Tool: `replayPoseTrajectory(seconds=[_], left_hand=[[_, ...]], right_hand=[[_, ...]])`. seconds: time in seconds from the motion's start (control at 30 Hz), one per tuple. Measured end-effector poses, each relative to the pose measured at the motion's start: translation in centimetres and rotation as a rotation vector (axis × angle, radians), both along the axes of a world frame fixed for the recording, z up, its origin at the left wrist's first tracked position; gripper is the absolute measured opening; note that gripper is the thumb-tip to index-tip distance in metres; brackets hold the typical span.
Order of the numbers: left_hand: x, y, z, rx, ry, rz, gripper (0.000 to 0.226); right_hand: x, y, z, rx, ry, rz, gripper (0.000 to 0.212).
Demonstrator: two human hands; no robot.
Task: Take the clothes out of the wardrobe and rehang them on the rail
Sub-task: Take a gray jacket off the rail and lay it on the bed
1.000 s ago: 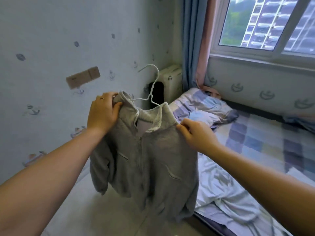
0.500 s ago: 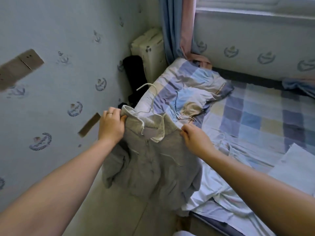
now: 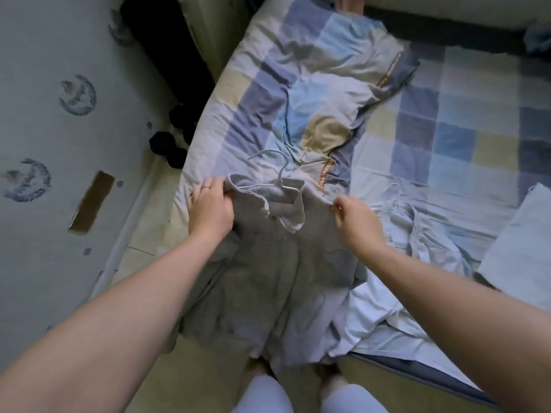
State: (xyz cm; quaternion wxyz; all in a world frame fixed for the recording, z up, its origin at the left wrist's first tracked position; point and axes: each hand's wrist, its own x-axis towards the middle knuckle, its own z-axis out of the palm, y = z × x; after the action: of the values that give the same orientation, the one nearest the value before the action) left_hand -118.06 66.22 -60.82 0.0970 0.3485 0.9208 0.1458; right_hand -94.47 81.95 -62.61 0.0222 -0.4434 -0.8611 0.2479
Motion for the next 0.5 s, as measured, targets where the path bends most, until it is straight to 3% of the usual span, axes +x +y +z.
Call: replayPoseTrajectory(seconds=[0.4,0.5], left_hand=[[-8.9,12.5,-21.6,0.020,-0.094,-0.235,0.025],[-9.7,14.7,-25.1,0.013,-0.087,-0.218,0.027]], right_hand=[[-7.2,8.0,-20.3,-0.061,-0.052,-0.261,0.010],[-8.3,10.1,-24.2,-0.089,-0.031,-0.271,0.023]])
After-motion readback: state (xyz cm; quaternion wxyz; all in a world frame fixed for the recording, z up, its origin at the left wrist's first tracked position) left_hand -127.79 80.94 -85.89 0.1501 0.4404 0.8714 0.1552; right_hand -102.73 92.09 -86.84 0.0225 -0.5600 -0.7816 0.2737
